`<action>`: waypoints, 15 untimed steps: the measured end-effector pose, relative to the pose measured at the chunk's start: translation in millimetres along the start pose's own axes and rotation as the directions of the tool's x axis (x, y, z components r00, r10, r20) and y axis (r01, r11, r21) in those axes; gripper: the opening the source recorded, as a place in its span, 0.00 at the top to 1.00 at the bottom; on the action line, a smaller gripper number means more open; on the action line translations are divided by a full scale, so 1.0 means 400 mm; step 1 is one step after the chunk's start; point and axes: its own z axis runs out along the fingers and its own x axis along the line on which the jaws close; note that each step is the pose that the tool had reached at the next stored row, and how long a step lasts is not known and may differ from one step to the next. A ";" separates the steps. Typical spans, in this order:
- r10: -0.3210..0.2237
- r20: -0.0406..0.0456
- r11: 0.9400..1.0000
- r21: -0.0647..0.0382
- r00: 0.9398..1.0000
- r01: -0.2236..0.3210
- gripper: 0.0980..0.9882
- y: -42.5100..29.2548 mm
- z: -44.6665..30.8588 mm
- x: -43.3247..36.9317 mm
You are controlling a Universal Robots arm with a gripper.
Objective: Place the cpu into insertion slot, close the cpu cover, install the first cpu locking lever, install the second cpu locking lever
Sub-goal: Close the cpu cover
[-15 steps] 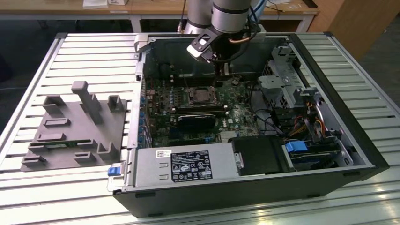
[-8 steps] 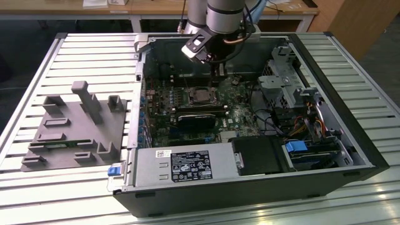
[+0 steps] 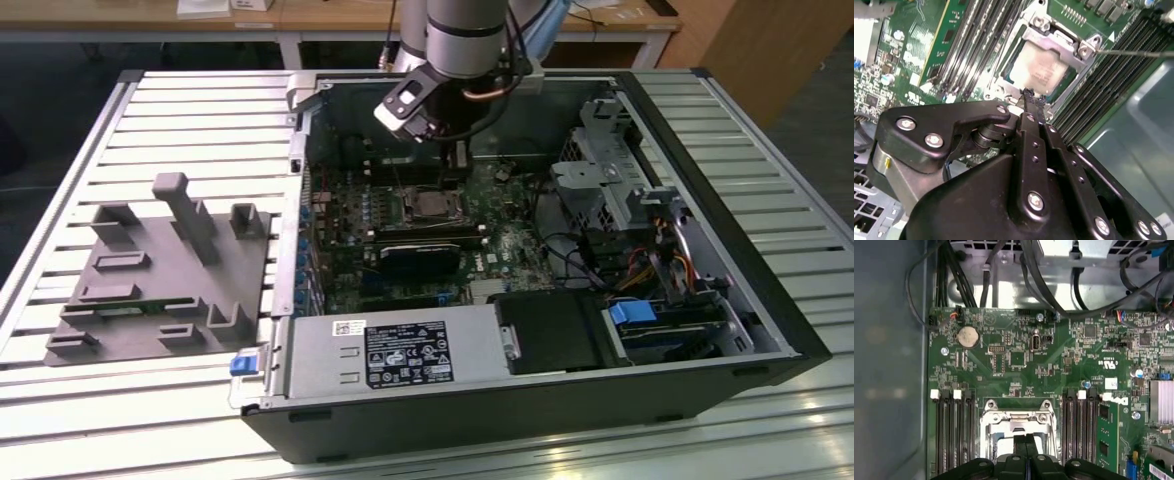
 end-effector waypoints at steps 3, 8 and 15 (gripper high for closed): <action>0.000 -0.002 1.000 -0.008 1.000 0.000 0.99 -0.015 0.006 -0.004; 0.000 -0.003 1.000 -0.014 1.000 -0.001 0.99 -0.037 0.014 -0.007; 0.000 -0.003 1.000 -0.014 1.000 0.000 0.99 -0.055 0.022 -0.009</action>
